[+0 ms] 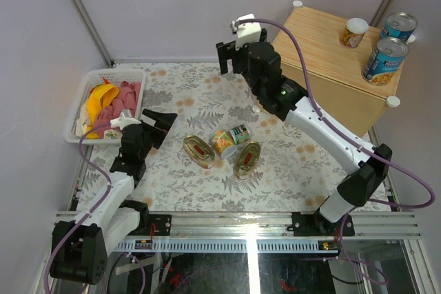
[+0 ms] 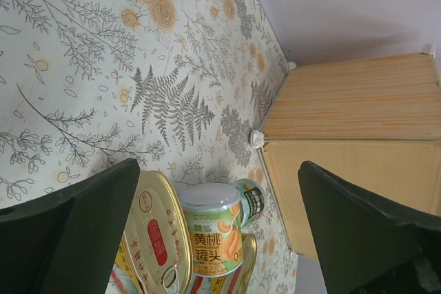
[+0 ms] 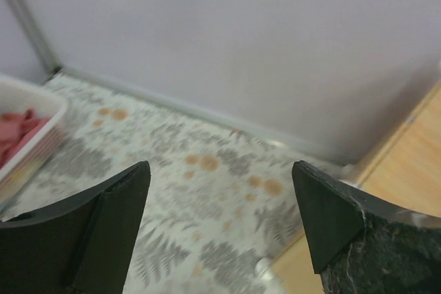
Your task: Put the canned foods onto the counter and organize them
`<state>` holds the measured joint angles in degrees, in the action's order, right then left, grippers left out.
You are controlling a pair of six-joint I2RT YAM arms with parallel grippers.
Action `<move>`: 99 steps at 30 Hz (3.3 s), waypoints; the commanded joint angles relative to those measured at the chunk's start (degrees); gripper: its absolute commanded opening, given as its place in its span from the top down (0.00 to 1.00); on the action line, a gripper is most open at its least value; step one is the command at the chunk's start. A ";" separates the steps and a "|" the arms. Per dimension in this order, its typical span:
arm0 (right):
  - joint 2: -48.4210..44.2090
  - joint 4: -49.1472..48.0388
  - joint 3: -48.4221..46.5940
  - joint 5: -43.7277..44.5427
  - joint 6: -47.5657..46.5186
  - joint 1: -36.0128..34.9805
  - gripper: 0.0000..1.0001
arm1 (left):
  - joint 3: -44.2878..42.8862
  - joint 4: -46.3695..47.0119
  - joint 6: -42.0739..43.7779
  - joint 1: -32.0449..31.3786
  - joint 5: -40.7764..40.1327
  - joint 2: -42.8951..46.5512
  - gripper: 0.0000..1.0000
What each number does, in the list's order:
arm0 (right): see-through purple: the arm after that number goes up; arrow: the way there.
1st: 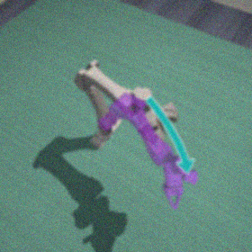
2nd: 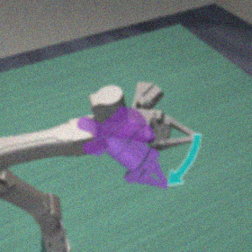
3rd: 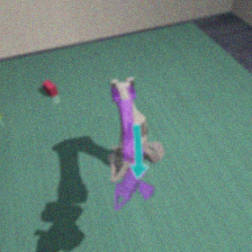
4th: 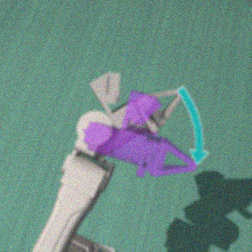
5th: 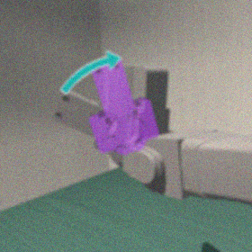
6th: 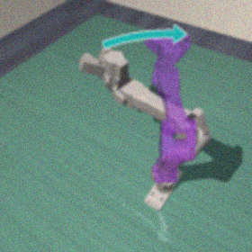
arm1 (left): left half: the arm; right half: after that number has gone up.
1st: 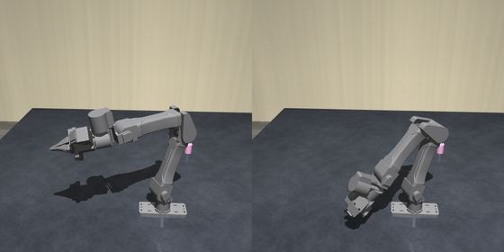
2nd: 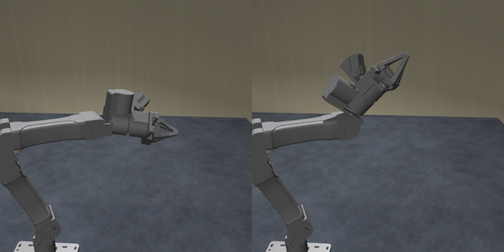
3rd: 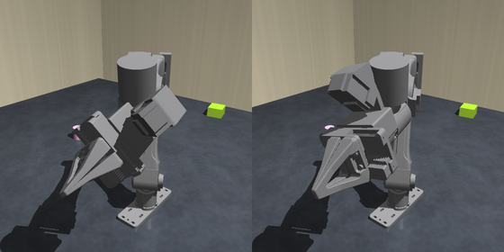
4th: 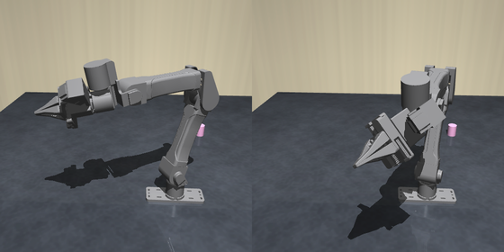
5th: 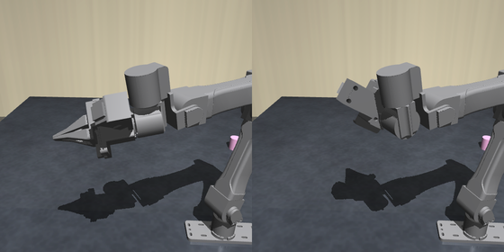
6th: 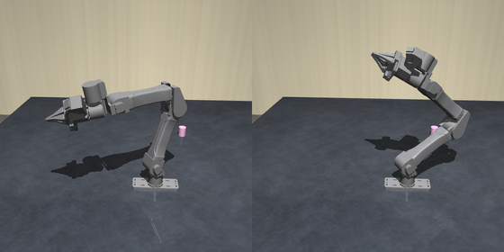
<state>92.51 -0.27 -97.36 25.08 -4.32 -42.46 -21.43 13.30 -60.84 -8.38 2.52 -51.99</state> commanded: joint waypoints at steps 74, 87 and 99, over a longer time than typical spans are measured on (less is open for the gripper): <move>16.53 46.65 10.91 -3.65 105.33 1.68 0.17 | 3.43 2.01 1.25 -0.34 -0.84 4.71 0.00; 18.78 46.31 11.34 -5.60 105.26 1.70 0.17 | 3.48 2.13 1.33 -0.32 -0.55 3.65 0.00; 20.76 43.34 13.11 -4.30 104.86 2.03 0.25 | 2.21 0.56 3.16 -0.32 -0.47 2.04 0.00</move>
<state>112.66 43.55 -84.77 18.17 100.27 -40.82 -18.17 13.17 -59.70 -8.58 2.48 -49.56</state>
